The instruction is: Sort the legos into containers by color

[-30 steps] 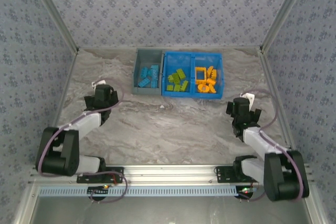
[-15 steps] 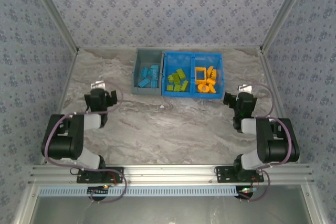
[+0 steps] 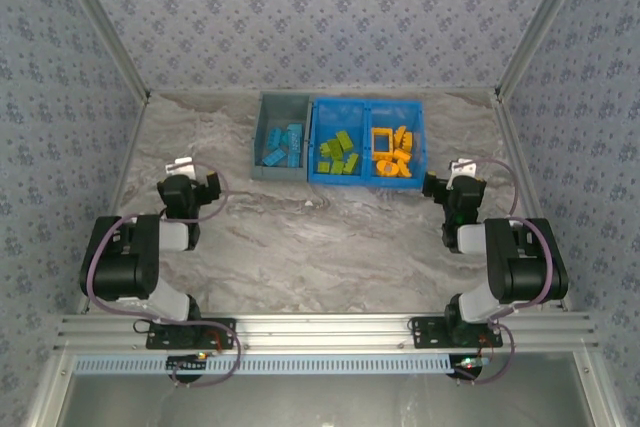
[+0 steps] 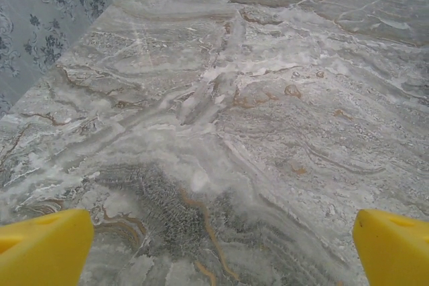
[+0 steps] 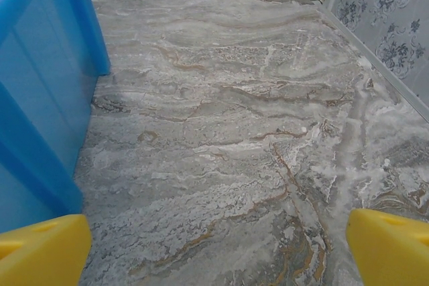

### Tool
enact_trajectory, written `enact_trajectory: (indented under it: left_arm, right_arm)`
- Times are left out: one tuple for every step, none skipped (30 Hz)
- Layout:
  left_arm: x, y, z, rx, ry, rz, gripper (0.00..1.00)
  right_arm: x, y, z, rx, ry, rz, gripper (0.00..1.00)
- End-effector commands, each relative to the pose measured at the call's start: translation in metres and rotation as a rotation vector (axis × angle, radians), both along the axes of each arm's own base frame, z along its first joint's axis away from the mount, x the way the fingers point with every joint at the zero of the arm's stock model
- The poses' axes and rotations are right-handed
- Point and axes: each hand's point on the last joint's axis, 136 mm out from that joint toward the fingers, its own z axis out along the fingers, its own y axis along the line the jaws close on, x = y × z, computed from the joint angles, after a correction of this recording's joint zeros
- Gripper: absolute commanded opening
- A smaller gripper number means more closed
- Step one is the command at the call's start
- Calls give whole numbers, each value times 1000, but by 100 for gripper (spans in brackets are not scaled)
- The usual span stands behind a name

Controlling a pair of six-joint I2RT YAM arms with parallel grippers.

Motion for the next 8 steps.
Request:
enact_trajectory:
  left_arm:
    - [4,-4,9,-22,-31,-17,99]
    - [4,-4,9,-19,-31,-17,99]
    - [4,-4,8,-18,-27,-18,99]
    - [5,-5,9,-11,-27,-18,99]
    - [5,-6,8,-9,-23,-21,99]
    - [5,-6,8,-9,-24,-20,99]
    - [5,-6,8,-10,-23,-20,99]
    - [5,-6,9,-9,-25,-19,99]
  right_arm:
    - [3,0,2,-24,1,2,100]
    - [4,0,2,-25,1,1,100]
    - [4,0,2,-25,2,1,100]
    - [4,0,1,-25,3,1,100]
    - [4,0,2,-26,2,2,100]
    - [3,0,2,-26,1,2,100]
    - [3,0,1,-25,1,2,100]
    - [4,0,2,-25,1,2,100]
